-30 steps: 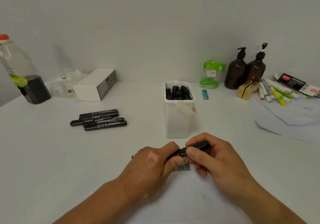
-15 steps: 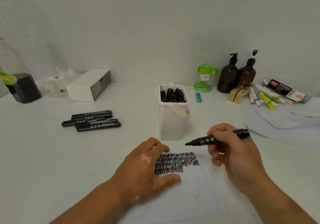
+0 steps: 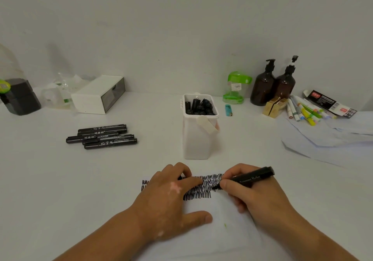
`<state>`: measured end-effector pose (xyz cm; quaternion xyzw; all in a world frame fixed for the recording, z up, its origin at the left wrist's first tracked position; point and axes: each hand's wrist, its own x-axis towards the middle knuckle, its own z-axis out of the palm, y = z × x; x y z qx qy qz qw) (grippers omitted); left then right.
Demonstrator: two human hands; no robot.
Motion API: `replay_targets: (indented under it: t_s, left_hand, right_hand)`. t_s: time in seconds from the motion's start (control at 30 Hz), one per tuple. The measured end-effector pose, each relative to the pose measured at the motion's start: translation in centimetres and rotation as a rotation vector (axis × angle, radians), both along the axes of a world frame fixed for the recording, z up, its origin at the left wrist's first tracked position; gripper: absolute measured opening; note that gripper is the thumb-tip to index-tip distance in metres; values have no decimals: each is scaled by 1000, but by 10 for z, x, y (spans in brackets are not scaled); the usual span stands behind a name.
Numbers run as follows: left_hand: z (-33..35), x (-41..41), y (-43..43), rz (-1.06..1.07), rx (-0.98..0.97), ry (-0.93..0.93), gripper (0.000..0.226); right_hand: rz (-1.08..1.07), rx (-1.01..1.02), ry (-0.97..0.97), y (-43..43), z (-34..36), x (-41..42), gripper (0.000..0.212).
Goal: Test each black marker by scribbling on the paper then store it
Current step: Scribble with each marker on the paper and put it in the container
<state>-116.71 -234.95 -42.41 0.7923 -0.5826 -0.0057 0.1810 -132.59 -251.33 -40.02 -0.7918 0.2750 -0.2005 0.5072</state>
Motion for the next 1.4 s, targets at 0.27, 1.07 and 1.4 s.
replay_targets:
  t_s: [0.27, 1.07, 1.4]
  left_hand:
    - [0, 0, 1, 2, 5, -14, 86]
    - [1, -1, 2, 1, -6, -10, 85]
    - [2, -1, 3, 1, -5, -3, 85]
  right_hand:
    - [-12, -95, 58, 3, -1, -1, 15]
    - [-57, -147, 69, 1, -6, 0, 6]
    - [-83, -168, 100, 0, -6, 1, 4]
